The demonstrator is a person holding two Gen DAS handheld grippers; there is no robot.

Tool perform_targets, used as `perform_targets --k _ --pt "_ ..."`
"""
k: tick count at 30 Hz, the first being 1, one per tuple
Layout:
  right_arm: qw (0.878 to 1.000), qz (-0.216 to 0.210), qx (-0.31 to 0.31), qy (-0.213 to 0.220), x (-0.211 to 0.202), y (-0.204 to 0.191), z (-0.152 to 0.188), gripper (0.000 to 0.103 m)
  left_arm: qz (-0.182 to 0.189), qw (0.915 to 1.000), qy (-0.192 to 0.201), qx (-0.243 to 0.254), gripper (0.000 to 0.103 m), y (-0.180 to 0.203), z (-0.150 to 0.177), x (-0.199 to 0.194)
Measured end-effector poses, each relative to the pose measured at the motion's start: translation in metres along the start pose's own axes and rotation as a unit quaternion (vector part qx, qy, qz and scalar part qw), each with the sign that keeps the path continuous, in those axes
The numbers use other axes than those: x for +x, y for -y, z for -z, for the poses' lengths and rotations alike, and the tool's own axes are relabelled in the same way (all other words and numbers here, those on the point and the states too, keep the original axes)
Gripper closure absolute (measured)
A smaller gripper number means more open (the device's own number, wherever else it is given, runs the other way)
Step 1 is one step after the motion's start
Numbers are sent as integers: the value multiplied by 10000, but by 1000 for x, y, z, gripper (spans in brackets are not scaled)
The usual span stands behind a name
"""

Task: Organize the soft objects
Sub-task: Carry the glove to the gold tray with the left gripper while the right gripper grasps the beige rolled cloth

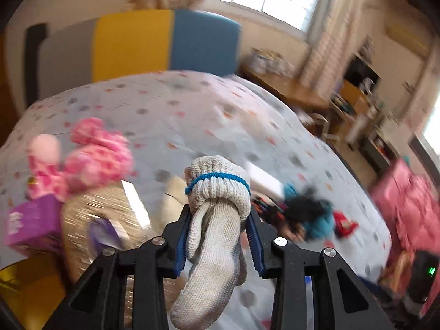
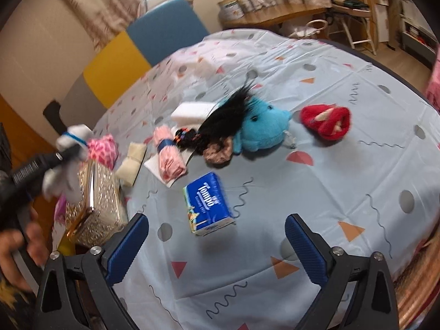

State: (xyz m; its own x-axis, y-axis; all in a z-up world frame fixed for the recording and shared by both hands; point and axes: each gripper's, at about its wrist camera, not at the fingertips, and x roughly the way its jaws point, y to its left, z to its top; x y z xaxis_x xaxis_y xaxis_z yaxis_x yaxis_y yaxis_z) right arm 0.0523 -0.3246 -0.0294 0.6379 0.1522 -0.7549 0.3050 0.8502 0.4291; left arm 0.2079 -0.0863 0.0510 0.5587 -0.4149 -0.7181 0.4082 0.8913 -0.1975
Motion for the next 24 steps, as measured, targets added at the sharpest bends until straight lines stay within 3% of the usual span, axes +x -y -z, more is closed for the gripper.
perform_targets --k 6,14,24 --pt "9978 -157 -558 -329 24 -37 -14 32 -651 9949 422 -644 65 -76 -20 -25" --pt "9896 -703 -1023 -726 77 -102 -49 54 -950 9893 523 -980 65 -131 11 -53" --pt "9832 -955 -878 -1282 179 -156 -92 54 -1076 9812 625 -1475 65 -176 53 -92"
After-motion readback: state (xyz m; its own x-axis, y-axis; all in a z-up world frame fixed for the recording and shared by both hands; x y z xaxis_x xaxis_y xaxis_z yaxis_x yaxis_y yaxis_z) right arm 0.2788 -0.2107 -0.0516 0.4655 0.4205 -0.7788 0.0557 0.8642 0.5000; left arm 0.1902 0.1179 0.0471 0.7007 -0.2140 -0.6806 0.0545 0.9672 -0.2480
